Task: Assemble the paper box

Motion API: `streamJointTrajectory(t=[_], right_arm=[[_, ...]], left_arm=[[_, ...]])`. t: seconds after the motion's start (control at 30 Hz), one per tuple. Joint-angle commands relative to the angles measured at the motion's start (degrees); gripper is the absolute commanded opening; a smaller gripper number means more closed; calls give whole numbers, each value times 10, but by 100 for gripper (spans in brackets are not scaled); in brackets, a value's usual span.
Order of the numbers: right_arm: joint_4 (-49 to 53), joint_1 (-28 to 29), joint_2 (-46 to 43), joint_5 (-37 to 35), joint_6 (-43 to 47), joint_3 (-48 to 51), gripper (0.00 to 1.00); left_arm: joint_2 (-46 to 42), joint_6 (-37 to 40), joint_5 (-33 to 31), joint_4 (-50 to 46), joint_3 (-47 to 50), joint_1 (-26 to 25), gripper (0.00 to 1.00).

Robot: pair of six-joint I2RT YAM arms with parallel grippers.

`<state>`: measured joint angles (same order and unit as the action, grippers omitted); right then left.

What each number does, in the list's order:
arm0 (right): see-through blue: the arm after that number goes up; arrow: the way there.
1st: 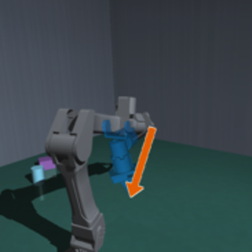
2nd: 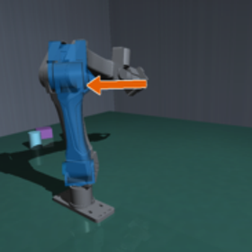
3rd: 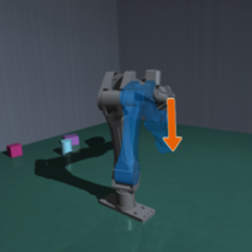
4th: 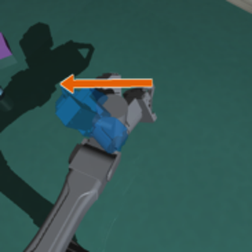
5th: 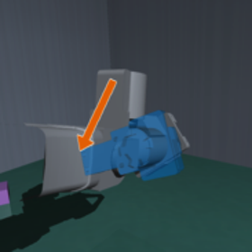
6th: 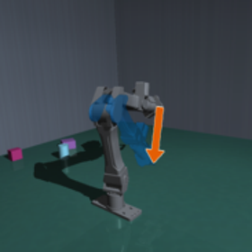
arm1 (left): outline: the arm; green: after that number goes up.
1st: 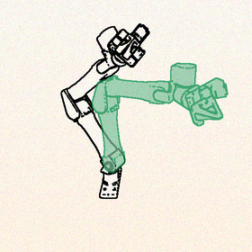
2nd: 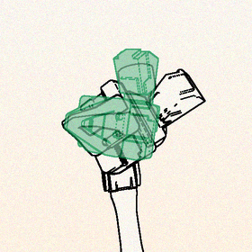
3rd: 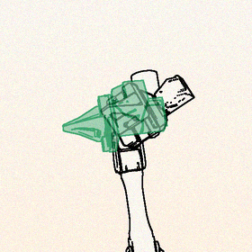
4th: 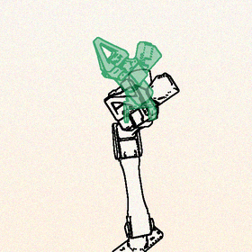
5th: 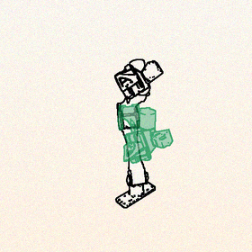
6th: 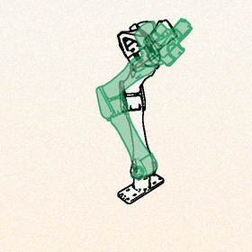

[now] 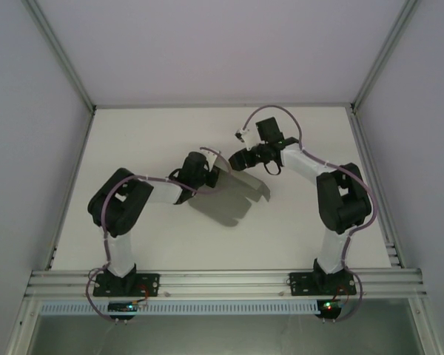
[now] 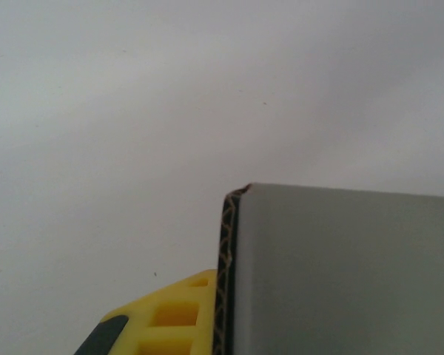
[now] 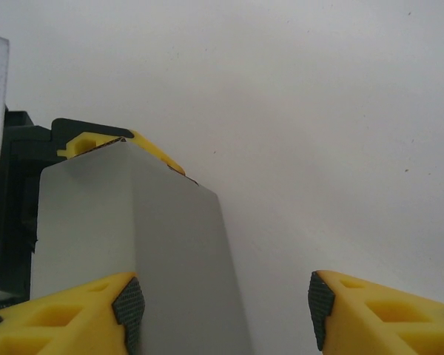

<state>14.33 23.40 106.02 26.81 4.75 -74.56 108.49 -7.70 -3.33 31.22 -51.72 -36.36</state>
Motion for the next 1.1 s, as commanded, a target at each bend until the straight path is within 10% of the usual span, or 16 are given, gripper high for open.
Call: streamJointTrajectory(t=[0.0,0.3,0.53,0.87,1.07], right_arm=[[54,19,38,-16,-17,41,62],[53,35,45,-30,-37,54,59],[73,26,50,-54,-51,41,59],[89,10,47,-71,-36,15,59],[91,11,47,-69,-31,13,60]], left_arm=[[32,-93,-113,-14,-26,5,0],[72,-148,-267,-126,-96,-21,0],[34,-87,-122,-59,-52,-22,9],[-29,-68,-86,-71,-24,-21,40],[-23,-61,-84,-41,-17,-4,41]])
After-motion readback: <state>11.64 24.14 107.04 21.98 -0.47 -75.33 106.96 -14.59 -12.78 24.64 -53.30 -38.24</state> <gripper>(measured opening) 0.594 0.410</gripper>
